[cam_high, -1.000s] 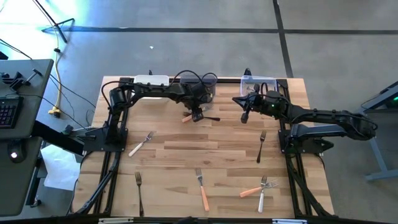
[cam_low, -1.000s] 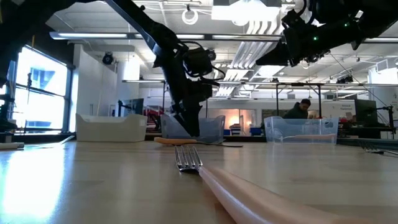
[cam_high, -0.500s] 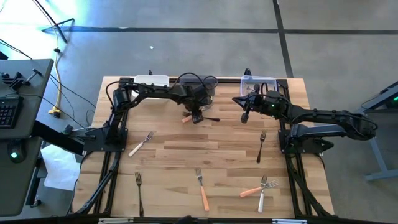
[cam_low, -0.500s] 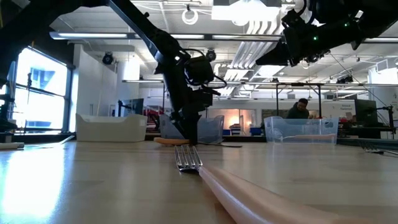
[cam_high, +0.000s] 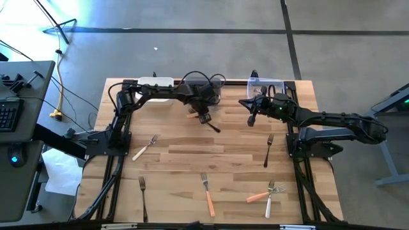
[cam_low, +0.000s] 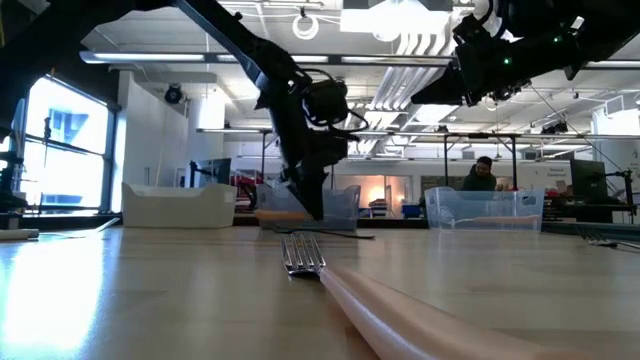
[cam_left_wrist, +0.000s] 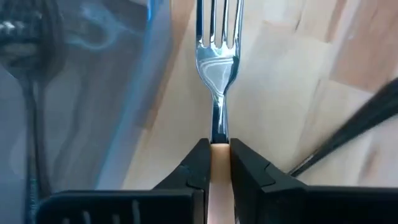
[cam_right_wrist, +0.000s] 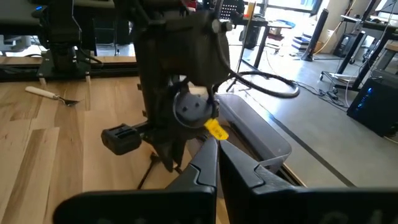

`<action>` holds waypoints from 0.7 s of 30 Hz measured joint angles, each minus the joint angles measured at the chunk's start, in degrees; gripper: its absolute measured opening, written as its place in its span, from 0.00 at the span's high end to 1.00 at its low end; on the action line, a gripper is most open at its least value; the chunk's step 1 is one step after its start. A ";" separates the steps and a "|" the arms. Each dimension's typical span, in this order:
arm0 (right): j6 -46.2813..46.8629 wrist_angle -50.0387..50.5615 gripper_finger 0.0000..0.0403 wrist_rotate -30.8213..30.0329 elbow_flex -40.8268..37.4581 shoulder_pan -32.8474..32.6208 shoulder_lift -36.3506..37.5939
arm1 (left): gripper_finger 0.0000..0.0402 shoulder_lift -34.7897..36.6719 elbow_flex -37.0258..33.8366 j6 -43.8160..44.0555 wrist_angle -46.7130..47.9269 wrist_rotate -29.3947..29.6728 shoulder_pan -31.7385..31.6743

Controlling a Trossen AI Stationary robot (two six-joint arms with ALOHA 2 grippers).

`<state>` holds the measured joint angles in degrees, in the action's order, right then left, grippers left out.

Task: Sort silverware by color (type)
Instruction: Put the orange fork into the transparent bin

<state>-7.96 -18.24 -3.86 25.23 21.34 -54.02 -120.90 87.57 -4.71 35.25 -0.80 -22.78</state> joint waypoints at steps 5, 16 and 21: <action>-0.01 0.00 1.00 0.00 0.00 0.00 -0.02 | 0.95 0.74 2.40 2.26 5.23 -2.32 1.36; 0.12 0.44 1.00 0.00 0.00 -0.06 0.06 | 0.95 6.52 -8.99 30.12 -11.65 -12.44 11.43; 0.21 0.42 1.00 -0.04 0.00 -1.19 0.09 | 0.95 6.69 -13.33 39.35 -24.60 -8.60 16.39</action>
<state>-7.75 -17.82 -3.90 25.23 20.15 -53.93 -114.21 74.24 34.64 10.65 -9.40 -6.39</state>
